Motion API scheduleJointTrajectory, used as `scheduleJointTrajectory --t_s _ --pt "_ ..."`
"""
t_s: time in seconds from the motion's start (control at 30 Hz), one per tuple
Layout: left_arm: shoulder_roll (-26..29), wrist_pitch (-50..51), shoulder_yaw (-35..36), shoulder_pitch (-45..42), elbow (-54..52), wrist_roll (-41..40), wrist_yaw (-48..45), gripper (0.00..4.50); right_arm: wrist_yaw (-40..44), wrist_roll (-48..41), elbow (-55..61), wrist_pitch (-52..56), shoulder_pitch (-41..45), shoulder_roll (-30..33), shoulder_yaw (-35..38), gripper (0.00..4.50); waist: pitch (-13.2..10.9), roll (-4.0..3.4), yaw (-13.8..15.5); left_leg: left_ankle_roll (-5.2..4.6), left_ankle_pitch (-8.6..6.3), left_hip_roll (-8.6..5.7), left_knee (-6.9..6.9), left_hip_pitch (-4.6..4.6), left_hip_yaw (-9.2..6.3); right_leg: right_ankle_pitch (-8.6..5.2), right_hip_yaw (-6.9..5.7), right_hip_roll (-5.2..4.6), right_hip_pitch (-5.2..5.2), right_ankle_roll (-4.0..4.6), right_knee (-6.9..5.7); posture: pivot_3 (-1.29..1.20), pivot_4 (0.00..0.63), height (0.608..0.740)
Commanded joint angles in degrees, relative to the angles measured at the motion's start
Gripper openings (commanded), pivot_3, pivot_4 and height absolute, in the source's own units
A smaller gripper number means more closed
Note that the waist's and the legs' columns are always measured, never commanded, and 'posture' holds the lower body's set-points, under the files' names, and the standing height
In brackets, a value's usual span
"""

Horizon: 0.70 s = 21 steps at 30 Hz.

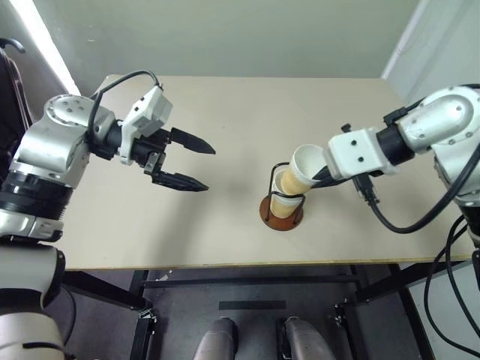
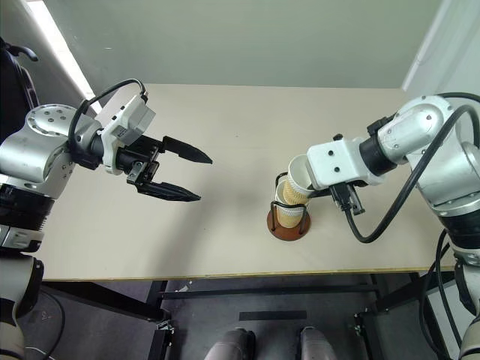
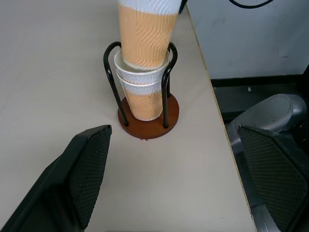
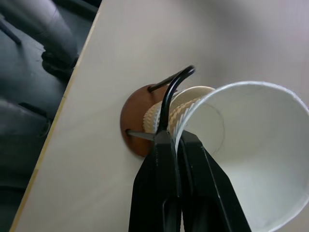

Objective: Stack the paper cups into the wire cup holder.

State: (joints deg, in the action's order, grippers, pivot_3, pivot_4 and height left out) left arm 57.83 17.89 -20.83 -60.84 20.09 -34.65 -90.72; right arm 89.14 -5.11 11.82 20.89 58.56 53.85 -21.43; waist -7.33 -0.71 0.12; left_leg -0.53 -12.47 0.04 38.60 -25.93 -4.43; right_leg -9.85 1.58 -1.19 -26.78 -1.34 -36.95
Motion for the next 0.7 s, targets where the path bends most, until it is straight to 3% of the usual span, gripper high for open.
scheduleJointTrajectory --t_s 0.03,0.13,0.47,0.7 --pt "0.8 -0.5 1.7 -0.3 -0.6 -0.8 -1.8 4.50 -0.4 0.7 1.7 0.0 0.8 -0.9 0.4 0.02 0.0 0.00 0.0 0.00 0.00 0.00 0.00 0.00 0.00 0.00 0.00 0.00 0.00 0.00 0.00 0.00 0.150 0.740" --pt "0.8 -0.5 1.7 -0.1 -0.6 -0.8 -1.8 4.50 -1.0 0.5 2.0 1.2 1.1 -2.5 0.6 0.53 0.0 0.00 0.0 0.00 0.00 0.00 0.00 0.00 0.00 0.00 -0.01 0.00 0.01 0.00 0.00 0.00 0.150 0.740" --pt "0.6 -0.4 2.0 0.4 -0.5 -0.6 -1.8 4.50 -5.5 -1.7 0.0 8.1 3.8 -7.0 4.5 3.83 0.0 0.00 0.0 -0.02 0.00 0.00 0.05 0.00 0.00 -0.03 -0.02 0.00 0.03 0.04 0.00 0.00 0.150 0.740" --pt "-3.2 3.6 7.4 0.5 1.2 0.5 0.6 4.50 -14.4 -10.1 -5.6 23.1 2.2 -8.8 16.4 3.83 0.0 0.00 0.3 -0.01 0.02 0.00 0.06 -0.01 0.00 -0.13 -0.02 0.00 0.07 0.21 0.01 0.00 0.150 0.740"
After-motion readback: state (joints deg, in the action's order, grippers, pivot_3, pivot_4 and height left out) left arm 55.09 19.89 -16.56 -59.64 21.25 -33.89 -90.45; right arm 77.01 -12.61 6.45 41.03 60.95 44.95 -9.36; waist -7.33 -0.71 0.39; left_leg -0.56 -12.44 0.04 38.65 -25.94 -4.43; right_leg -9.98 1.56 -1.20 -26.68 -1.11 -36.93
